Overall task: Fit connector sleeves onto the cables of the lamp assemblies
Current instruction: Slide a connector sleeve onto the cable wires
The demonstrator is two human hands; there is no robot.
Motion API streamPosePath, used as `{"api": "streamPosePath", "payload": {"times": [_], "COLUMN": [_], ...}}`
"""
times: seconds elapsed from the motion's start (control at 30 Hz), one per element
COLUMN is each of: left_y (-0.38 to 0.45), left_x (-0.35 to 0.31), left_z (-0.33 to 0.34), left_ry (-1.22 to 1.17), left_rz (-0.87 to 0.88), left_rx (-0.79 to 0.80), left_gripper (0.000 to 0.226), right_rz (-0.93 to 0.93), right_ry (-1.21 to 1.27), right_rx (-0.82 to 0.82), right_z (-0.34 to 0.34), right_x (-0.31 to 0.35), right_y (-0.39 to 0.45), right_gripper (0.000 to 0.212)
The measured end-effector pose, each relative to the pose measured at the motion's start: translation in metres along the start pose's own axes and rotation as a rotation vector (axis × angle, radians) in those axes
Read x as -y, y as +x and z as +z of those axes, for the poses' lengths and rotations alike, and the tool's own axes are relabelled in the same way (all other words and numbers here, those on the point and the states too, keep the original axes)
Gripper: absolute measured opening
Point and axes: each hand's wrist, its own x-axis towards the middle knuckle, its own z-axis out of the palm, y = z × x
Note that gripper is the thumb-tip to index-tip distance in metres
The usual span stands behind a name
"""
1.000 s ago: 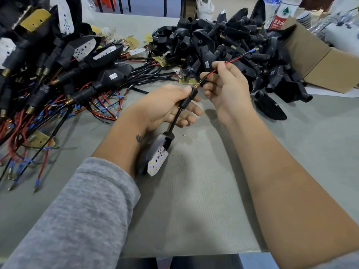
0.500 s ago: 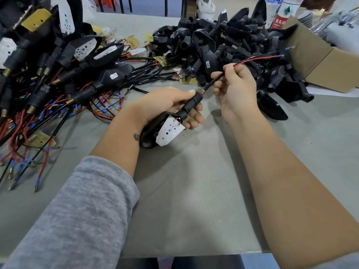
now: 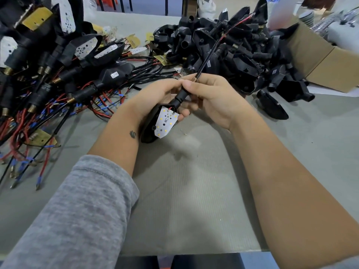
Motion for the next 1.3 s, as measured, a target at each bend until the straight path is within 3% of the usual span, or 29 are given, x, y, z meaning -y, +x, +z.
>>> {"api": "streamPosePath", "payload": {"times": [0.13, 0.3, 0.4, 0.63, 0.77, 0.87, 0.97, 1.07, 1.13, 1.3], "left_y": [-0.002, -0.001, -0.001, 0.001, 0.001, -0.003, -0.003, 0.001, 0.001, 0.001], "left_x": [-0.004, -0.008, -0.008, -0.006, -0.001, 0.003, 0.009, 0.014, 0.015, 0.014], "left_z": [0.001, 0.004, 0.003, -0.004, 0.001, 0.003, 0.002, 0.001, 0.002, 0.002], "left_ry": [-0.114, -0.160, -0.187, -0.211, 0.183, 0.401, 0.723, 0.994, 1.053, 1.022], "left_rz": [0.011, -0.008, -0.025, 0.111, 0.487, 0.717, 0.766, 0.681, 0.662, 0.697], "left_rx": [-0.117, -0.173, -0.195, -0.368, -0.688, -0.710, -0.675, -0.620, -0.622, -0.585], "left_gripper": [0.039, 0.045, 0.046, 0.041, 0.015, 0.017, 0.010, 0.029, 0.036, 0.025], "right_rz": [-0.031, 0.032, 0.007, -0.091, -0.163, -0.202, -0.208, -0.205, -0.188, -0.172], "right_ry": [-0.029, 0.082, -0.014, 0.062, 0.029, -0.110, -0.066, 0.038, 0.090, 0.145], "right_rx": [0.004, 0.115, 0.048, -0.144, -0.400, -0.594, -0.675, -0.688, -0.678, -0.647], "right_z": [0.001, 0.011, 0.011, 0.013, 0.007, 0.003, -0.001, -0.003, -0.002, 0.002], "right_x": [0.001, 0.002, 0.001, -0.001, -0.006, -0.010, -0.010, -0.010, -0.010, -0.010], "right_y": [-0.002, -0.005, -0.002, 0.001, 0.008, 0.011, 0.012, 0.011, 0.011, 0.011], "right_gripper": [0.009, 0.027, 0.027, 0.025, 0.026, 0.029, 0.028, 0.027, 0.026, 0.027]}}
